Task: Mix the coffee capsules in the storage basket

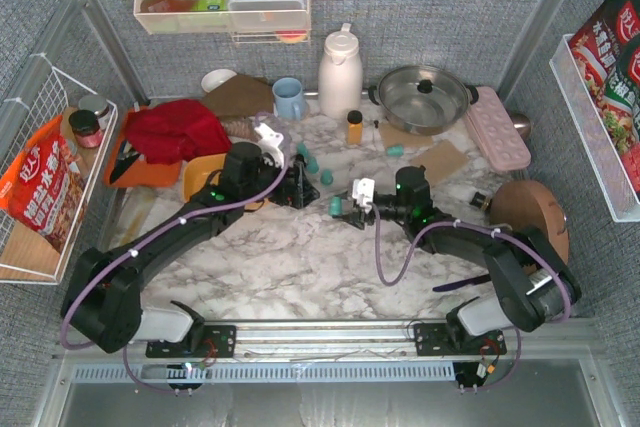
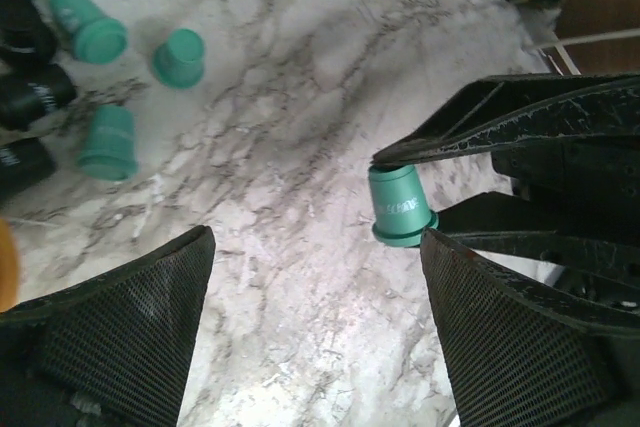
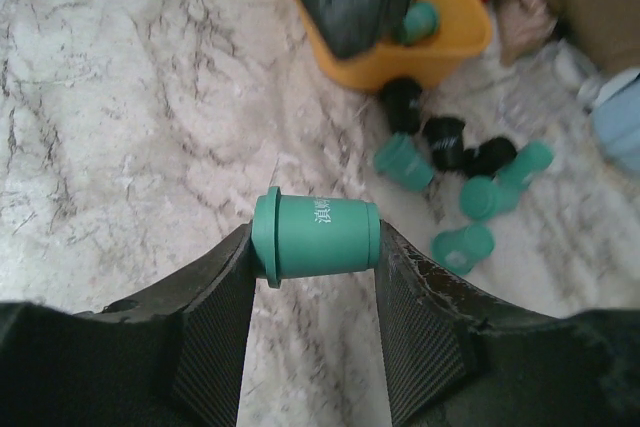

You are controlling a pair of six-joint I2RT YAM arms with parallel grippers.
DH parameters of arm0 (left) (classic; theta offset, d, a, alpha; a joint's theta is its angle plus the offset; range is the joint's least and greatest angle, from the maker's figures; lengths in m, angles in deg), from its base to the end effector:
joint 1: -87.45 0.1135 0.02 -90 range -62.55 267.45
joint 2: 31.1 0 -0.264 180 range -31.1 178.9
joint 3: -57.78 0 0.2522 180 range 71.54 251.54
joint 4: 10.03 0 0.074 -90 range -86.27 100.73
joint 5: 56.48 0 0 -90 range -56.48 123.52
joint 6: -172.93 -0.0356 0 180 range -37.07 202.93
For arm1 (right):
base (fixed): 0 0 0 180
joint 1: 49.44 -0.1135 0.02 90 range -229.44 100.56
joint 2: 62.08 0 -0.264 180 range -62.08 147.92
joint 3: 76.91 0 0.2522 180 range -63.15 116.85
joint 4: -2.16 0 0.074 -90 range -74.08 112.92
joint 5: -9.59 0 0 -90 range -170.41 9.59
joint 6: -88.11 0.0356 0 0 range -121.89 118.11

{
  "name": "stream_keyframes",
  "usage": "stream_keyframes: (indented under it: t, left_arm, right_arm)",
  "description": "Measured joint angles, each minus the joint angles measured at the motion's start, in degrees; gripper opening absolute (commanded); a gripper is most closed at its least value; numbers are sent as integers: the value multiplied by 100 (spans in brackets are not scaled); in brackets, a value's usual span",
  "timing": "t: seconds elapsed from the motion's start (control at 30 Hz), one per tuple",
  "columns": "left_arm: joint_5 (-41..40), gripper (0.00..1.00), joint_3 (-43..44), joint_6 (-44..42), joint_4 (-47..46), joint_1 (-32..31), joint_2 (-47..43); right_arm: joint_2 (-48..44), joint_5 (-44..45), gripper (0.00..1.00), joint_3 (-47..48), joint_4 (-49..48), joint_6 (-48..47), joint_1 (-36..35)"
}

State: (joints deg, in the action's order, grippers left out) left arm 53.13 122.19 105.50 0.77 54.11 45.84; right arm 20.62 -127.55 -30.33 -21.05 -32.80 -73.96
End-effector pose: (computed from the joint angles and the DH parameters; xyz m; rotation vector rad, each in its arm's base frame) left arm 0.2485 -0.1778 0.2734 0.4288 2.0402 -0.9549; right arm 0.2493 0.1424 0.2048 -1.2908 1.2087 0.6534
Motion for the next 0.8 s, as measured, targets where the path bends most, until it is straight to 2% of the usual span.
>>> stream_keyframes:
  t: [0.23, 0.4, 0.53, 0.8]
  left_arm:
    - [328, 91, -319, 334, -643, -247, 52]
    - [457, 85, -407, 505, -986, -409, 125]
    - [459, 79, -424, 708, -1213, -439, 219]
    - [450, 74, -503, 973, -1644, -610, 361]
  right_arm:
    - [-225, 170, 39, -153, -750, -483, -289]
    - [-254, 415, 39, -260, -984, -697, -382]
    - [-291, 516, 39, -280, -1097, -778, -431]
    - [-442, 575, 39, -278, -1075, -870, -468]
